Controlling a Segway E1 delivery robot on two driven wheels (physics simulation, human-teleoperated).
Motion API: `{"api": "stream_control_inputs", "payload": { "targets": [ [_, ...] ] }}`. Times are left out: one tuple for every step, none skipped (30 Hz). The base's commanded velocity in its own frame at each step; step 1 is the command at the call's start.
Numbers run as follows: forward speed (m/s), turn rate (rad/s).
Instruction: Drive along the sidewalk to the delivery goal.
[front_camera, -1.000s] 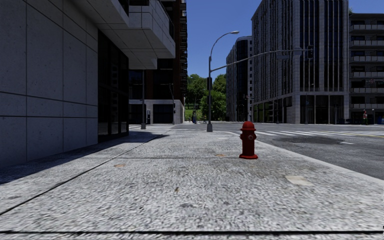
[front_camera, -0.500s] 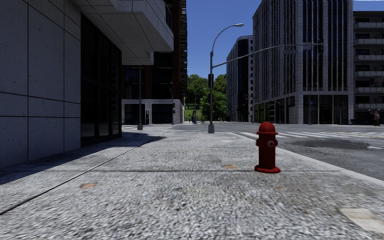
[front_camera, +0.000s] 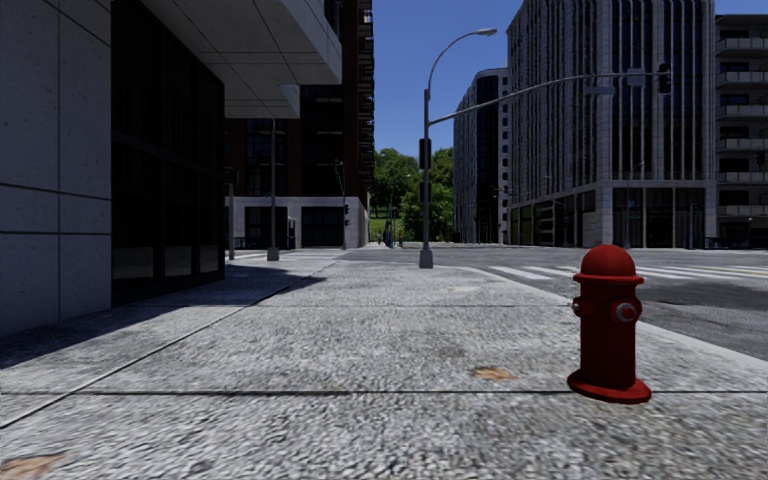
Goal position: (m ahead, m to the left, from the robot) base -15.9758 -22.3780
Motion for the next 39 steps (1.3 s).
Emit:
{"api": "stream_control_inputs", "payload": {
  "targets": [
    [2.00, 0.00],
    [2.00, 0.00],
    [2.00, 0.00],
    [2.00, 0.00],
    [2.00, 0.00],
    [2.00, 0.00],
    [2.00, 0.00],
    [2.00, 0.00],
    [2.00, 0.00],
    [2.00, 0.00],
    [2.00, 0.00],
    [2.00, 0.00],
    [2.00, 0.00],
    [2.00, 0.00],
    [2.00, 0.00],
    [2.00, 0.00],
    [2.00, 0.00],
    [2.00, 0.00],
    [2.00, 0.00],
    [2.00, 0.00],
    [2.00, 0.00],
    [2.00, 0.00],
    [2.00, 0.00],
    [2.00, 0.00],
    [2.00, 0.00],
    [2.00, 0.00],
    [2.00, 0.00],
    [2.00, 0.00],
    [2.00, 0.00],
    [2.00, 0.00],
    [2.00, 0.00],
    [2.00, 0.00],
    [2.00, 0.00],
    [2.00, 0.00],
    [2.00, 0.00],
    [2.00, 0.00],
    [2.00, 0.00],
    [2.00, 0.00],
    [2.00, 0.00]
  ]
}}
